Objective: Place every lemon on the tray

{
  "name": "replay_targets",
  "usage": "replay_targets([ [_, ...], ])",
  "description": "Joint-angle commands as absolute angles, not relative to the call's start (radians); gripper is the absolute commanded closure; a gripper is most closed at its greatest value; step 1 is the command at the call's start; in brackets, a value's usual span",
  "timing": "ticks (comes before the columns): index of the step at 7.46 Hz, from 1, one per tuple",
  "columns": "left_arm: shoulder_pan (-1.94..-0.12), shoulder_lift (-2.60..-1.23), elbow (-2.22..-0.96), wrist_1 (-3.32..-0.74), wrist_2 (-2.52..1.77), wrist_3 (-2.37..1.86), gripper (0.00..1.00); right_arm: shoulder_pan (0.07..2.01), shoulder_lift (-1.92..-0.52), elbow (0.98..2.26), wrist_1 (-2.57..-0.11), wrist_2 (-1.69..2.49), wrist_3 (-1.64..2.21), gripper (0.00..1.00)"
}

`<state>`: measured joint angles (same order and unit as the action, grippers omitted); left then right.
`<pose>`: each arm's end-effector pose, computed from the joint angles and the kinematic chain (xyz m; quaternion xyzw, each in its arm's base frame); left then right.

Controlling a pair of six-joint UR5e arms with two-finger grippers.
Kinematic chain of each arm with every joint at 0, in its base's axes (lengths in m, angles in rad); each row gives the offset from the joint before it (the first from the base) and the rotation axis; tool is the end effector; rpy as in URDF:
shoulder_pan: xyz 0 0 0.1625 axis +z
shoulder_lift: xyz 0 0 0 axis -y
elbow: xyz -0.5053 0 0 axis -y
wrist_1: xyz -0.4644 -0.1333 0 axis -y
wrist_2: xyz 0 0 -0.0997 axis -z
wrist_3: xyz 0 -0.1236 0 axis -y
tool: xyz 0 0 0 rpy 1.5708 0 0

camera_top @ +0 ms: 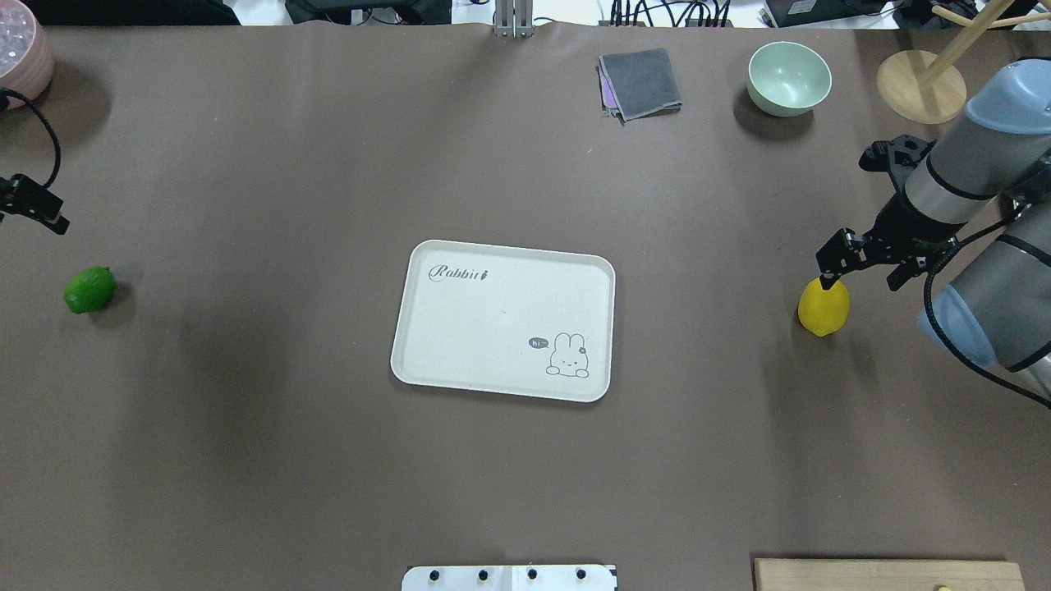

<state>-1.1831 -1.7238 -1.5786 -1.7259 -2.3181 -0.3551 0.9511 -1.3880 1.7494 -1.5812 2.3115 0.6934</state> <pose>0.2033 -0.6281 0.6427 0.0056 0.3890 0.0724 0.9184 -0.3376 -0.5591 0.5466 -0.0886 -0.3816 -0.0293 0.9196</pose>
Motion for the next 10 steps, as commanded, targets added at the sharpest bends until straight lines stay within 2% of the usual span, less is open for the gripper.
replay_targets([
  [1, -1.122, -1.720, -1.557, -1.781, -2.286, -0.368, 0.03, 0.927, -1.365, 1.709, -1.577, 2.310, 0.693, 0.00],
  [5, -1.091, -1.721, -1.415, -1.951, -2.295, -0.362, 0.03, 0.896, -1.327, 1.638, -1.575, 2.310, 0.686, 0.00],
  [8, -1.085, -1.746, -1.405, -1.941, -2.357, -0.365, 0.03, 0.867, -1.316, 1.606, -1.575, 2.310, 0.683, 0.01],
  [9, -1.085, -1.752, -1.405, -1.940, -2.358, -0.371, 0.03, 0.867, -1.316, 1.605, -1.575, 2.310, 0.683, 0.10],
  [10, -1.081, -1.749, -1.410, -1.940, -2.358, -0.373, 0.03, 0.867, -1.316, 1.608, -1.577, 2.315, 0.686, 0.44],
])
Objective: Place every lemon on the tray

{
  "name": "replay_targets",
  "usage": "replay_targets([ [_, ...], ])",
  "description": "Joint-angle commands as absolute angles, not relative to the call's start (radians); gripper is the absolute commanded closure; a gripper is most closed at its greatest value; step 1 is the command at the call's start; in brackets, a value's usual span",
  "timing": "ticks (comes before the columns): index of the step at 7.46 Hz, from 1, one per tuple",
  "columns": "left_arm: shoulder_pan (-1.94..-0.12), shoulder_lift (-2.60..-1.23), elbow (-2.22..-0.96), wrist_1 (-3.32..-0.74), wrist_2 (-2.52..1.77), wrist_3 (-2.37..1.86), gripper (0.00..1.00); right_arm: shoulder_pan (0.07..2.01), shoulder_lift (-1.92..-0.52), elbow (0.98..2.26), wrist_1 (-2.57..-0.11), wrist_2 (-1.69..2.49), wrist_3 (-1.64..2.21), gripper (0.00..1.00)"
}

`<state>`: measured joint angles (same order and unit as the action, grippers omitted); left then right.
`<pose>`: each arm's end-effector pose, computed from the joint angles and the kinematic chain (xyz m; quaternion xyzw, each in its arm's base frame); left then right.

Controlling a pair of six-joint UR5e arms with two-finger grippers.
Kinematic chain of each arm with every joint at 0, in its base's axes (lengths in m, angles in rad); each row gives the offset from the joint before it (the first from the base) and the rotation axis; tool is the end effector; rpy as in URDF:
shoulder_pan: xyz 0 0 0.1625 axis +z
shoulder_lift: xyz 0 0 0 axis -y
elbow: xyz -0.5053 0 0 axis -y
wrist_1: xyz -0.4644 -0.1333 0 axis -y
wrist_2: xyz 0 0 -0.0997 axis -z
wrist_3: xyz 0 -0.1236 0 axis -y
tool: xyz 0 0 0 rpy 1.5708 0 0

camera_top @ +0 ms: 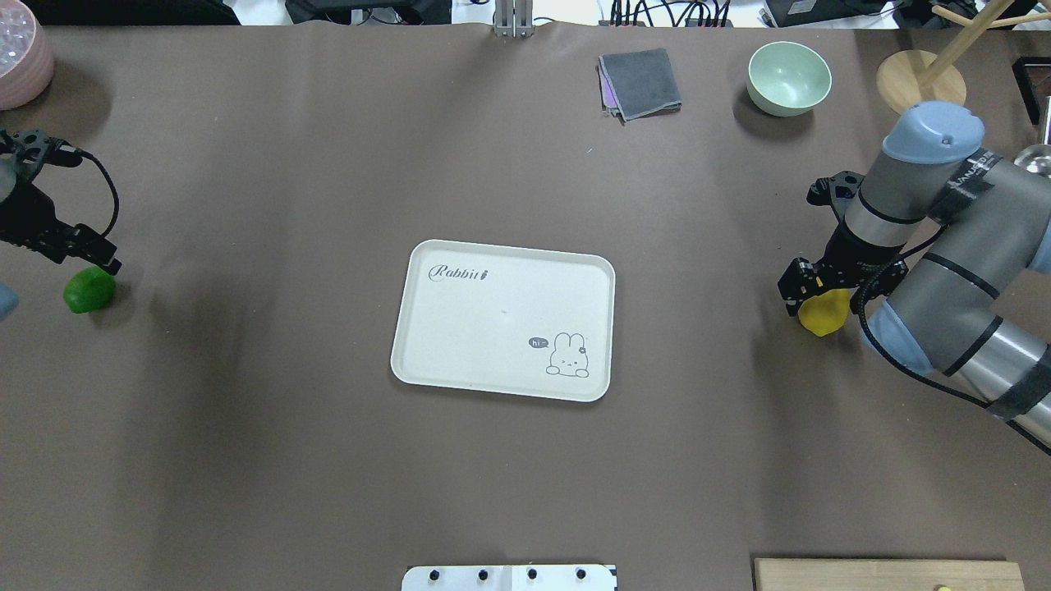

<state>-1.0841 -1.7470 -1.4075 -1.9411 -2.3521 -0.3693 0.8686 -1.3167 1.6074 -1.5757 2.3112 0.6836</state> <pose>0.2763 -0.6211 0.6981 0.0051 0.4132 0.1256 0.9019 -0.4097 -0.5615 0.5779 -0.1266 -0.3603 -0.0601 0.9222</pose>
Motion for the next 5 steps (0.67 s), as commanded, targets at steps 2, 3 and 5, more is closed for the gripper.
replay_targets([
  [2, -1.081, -1.740, -1.408, -1.942, -2.364, -0.365, 0.03, 0.879, -1.315, 1.618, -1.577, 2.321, 0.692, 0.75],
  [3, -1.078, -1.733, -1.407, -1.941, -2.396, -0.364, 0.03, 0.900, -1.309, 1.627, -1.581, 2.321, 0.689, 0.77],
  [5, -1.077, -1.727, -1.408, -1.933, -2.407, -0.361, 0.03, 0.902, -1.299, 1.690, -1.582, 2.319, 0.681, 0.77],
])
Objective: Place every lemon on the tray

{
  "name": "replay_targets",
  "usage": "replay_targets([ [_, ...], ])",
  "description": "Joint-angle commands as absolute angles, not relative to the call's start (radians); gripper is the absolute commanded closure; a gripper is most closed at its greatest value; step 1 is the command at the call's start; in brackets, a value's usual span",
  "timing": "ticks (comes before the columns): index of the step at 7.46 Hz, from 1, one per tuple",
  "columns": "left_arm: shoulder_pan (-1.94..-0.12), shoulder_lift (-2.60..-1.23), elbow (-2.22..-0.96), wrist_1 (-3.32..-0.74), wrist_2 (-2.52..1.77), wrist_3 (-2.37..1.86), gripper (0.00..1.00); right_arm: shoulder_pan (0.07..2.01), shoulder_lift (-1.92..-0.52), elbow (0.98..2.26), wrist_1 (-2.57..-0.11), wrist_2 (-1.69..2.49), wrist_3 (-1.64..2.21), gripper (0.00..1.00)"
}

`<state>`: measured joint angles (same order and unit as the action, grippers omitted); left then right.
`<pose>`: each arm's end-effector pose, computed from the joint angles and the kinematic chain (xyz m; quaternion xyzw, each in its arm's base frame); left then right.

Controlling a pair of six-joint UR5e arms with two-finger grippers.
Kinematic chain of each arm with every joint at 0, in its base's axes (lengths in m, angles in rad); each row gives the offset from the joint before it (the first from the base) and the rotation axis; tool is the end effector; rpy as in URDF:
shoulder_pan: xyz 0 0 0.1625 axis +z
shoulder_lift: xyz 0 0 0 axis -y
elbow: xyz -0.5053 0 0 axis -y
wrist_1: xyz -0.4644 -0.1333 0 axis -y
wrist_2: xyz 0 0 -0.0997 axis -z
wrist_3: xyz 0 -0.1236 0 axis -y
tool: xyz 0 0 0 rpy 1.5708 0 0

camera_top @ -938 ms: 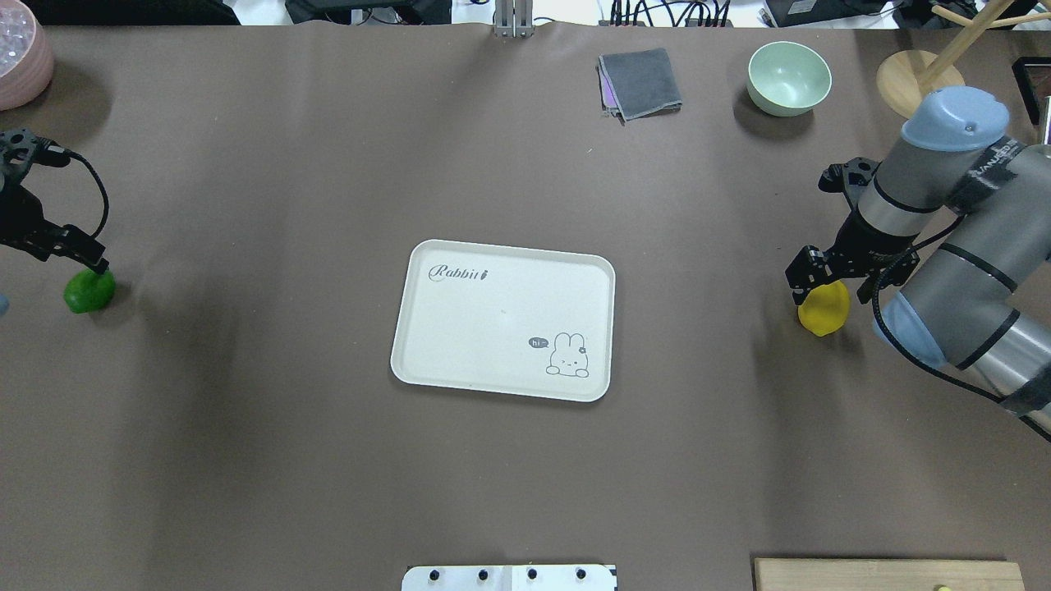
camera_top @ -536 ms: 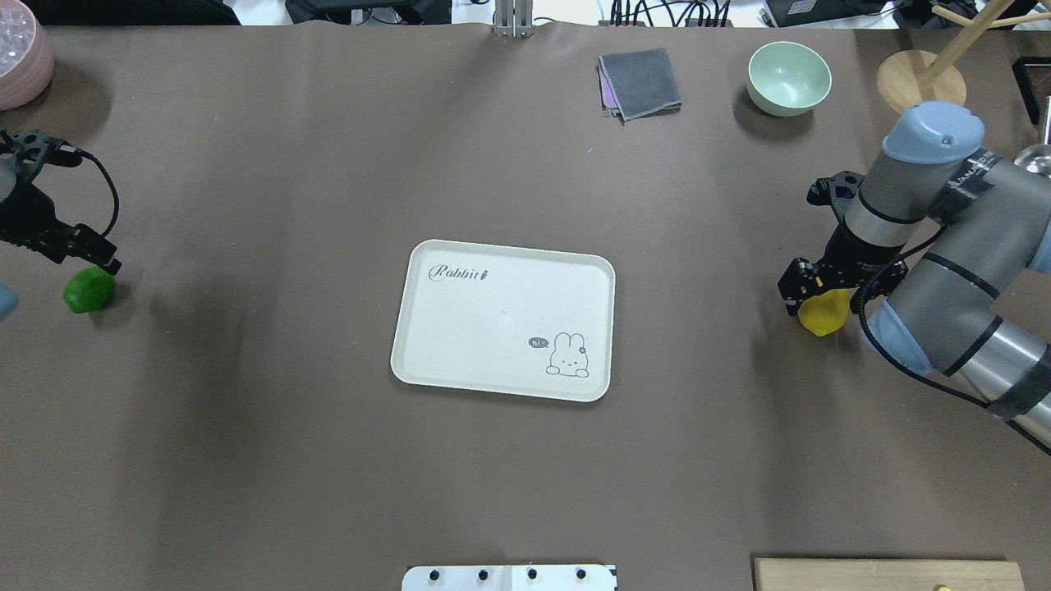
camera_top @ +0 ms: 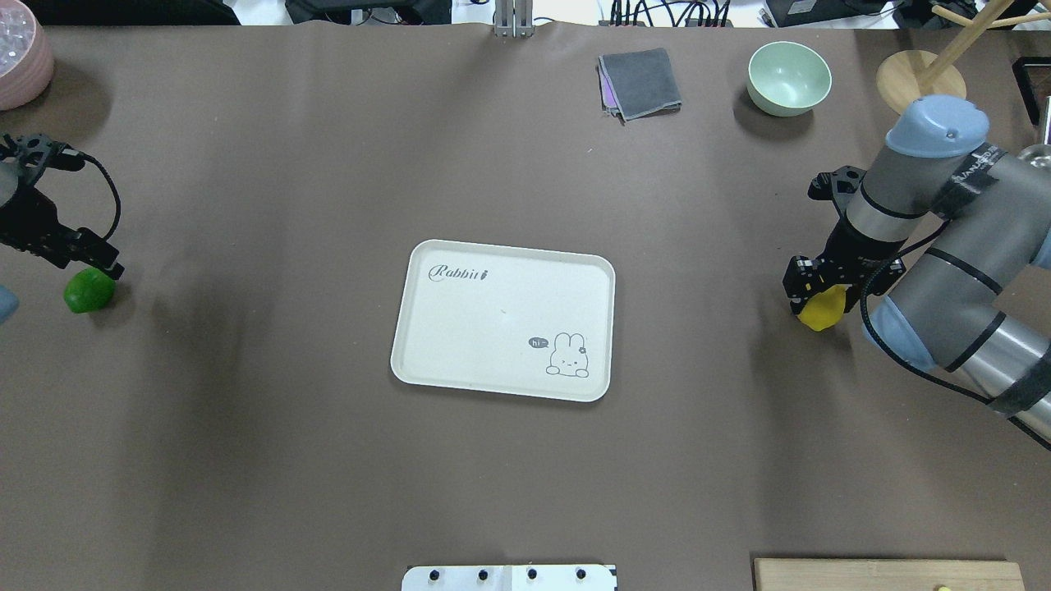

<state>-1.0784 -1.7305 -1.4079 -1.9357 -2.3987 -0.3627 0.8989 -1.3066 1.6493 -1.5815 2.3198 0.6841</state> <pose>0.2783 -0.6083 0.7058 -0.0142 0.4283 0.1306 0.8940 -0.3930 -0.5730 0.5473 -0.1065 -0.3774 -0.0548 0.9182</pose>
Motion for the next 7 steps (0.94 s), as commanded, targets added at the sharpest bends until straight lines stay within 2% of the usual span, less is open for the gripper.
replay_targets([
  [1, -1.057, -1.726, -1.399, -1.933, -2.407, -0.360, 0.03, 0.888, -1.260, 1.716, -1.580, 2.322, 0.677, 0.77],
  [2, -1.048, -1.727, -1.390, -1.933, -2.405, -0.360, 0.07, 0.853, -1.220, 1.729, -1.575, 2.327, 0.673, 0.77],
  [3, -1.046, -1.727, -1.388, -1.934, -2.407, -0.359, 0.28, 0.804, -1.195, 1.727, -1.492, 2.318, 0.669, 0.77],
  [5, -1.046, -1.723, -1.397, -1.933, -2.460, -0.354, 1.00, 0.735, -1.114, 1.691, -1.381, 2.312, 0.670, 0.77],
  [7, -1.060, -1.727, -1.397, -1.912, -2.567, -0.354, 1.00, 0.698, -1.010, 1.597, -1.306, 2.300, 0.637, 0.77],
])
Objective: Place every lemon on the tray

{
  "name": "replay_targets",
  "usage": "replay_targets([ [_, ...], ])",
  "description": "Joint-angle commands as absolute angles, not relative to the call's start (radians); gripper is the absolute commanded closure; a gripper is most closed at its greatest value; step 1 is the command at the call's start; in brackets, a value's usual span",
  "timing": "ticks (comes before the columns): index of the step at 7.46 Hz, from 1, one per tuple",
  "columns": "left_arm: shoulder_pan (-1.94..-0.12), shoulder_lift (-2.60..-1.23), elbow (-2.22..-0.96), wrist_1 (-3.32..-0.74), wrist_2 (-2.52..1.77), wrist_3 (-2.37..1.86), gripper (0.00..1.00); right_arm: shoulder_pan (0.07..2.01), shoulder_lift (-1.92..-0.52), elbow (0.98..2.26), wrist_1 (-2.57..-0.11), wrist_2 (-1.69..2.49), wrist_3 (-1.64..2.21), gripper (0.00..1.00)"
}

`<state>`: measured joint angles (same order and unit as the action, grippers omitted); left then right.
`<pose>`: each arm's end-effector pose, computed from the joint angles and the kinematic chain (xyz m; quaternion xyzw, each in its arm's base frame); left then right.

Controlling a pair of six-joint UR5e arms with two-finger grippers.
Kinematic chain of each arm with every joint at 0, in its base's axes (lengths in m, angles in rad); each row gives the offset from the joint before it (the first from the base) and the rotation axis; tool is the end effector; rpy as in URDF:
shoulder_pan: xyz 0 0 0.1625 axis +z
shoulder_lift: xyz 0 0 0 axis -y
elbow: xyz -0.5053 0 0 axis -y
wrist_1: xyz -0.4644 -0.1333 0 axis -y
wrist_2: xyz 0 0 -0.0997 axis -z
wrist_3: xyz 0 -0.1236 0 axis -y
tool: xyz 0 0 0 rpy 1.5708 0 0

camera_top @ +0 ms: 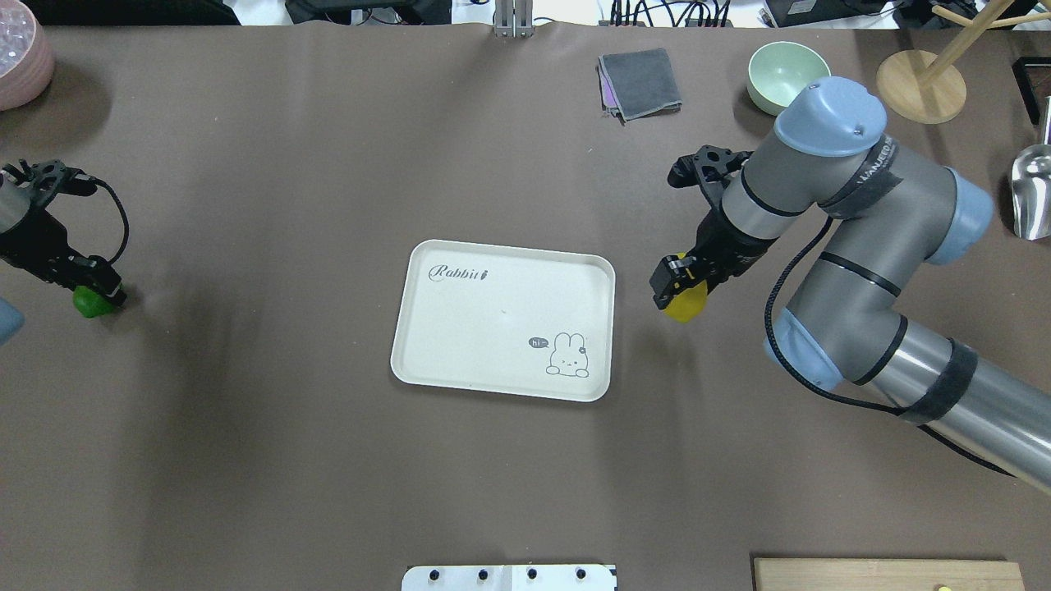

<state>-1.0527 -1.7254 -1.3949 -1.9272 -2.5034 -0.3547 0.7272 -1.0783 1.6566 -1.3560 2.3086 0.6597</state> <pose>0.2975 -0.5906 0.7084 -0.0524 0.4647 0.1466 0.8717 -0.5366 -0.5446 0.3470 0.0361 -0.4890 -0.2177 0.8439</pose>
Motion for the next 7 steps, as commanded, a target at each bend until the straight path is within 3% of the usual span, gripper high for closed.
replay_targets([
  [1, -1.110, -1.729, -1.400, -1.840, -2.624, -0.354, 1.00, 0.677, -0.964, 1.542, -1.284, 2.272, 0.611, 0.77],
  [3, -1.123, -1.791, -1.439, -1.784, -2.640, -0.370, 1.00, 0.663, -0.918, 1.473, -1.272, 2.264, 0.584, 0.75],
  [4, -1.124, -1.848, -1.442, -1.763, -2.638, -0.376, 1.00, 0.660, -0.902, 1.451, -1.269, 2.261, 0.584, 0.54],
  [5, -1.127, -1.924, -1.454, -1.690, -2.640, -0.453, 1.00, 0.657, -0.888, 1.434, -1.269, 2.260, 0.584, 0.01],
  [7, -1.118, -2.044, -1.463, -1.658, -2.638, -0.674, 1.00, 0.716, -0.876, 1.446, -1.270, 2.290, 0.581, 0.00],
])
